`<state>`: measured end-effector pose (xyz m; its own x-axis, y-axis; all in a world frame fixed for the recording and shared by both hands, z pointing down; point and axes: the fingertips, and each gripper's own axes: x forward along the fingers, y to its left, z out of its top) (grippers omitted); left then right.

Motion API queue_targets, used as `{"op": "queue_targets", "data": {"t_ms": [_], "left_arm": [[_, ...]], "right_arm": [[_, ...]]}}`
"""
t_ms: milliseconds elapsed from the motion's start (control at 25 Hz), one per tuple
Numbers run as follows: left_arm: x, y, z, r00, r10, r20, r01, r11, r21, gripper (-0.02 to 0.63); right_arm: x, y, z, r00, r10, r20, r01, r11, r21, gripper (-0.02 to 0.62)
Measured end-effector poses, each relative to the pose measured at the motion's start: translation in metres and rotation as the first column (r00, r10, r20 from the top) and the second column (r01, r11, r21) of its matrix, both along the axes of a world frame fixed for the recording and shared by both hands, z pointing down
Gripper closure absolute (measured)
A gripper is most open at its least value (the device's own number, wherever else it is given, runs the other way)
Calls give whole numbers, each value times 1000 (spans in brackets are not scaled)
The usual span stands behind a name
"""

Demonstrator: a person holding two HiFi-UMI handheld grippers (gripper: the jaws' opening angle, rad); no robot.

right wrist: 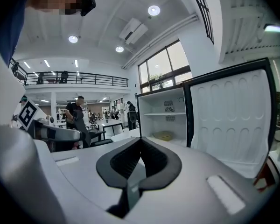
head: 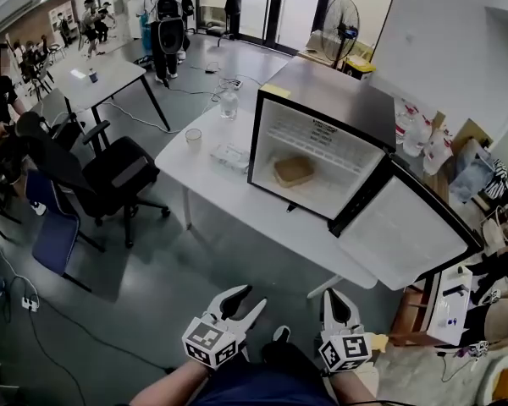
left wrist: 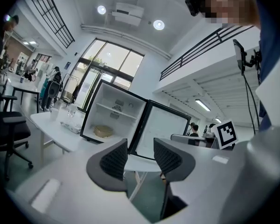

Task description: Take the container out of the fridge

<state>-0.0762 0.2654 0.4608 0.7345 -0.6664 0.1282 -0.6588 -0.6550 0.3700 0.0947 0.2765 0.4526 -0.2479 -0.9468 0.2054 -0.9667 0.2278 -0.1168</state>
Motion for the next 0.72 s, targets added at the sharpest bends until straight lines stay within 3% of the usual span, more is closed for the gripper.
{"op": "queue_targets", "data": {"t_ms": [360,720], "left_arm": [[5,-30,0,998,-16,59,15,999,32,428],[21,-97,9,994,-62,85,63,998,-5,428]], "right_arm": [[9,-35,17,999,-14,30,15,1000,-25,589],[19,-107,25,995,-80,63,83,996,-35,589]]}}
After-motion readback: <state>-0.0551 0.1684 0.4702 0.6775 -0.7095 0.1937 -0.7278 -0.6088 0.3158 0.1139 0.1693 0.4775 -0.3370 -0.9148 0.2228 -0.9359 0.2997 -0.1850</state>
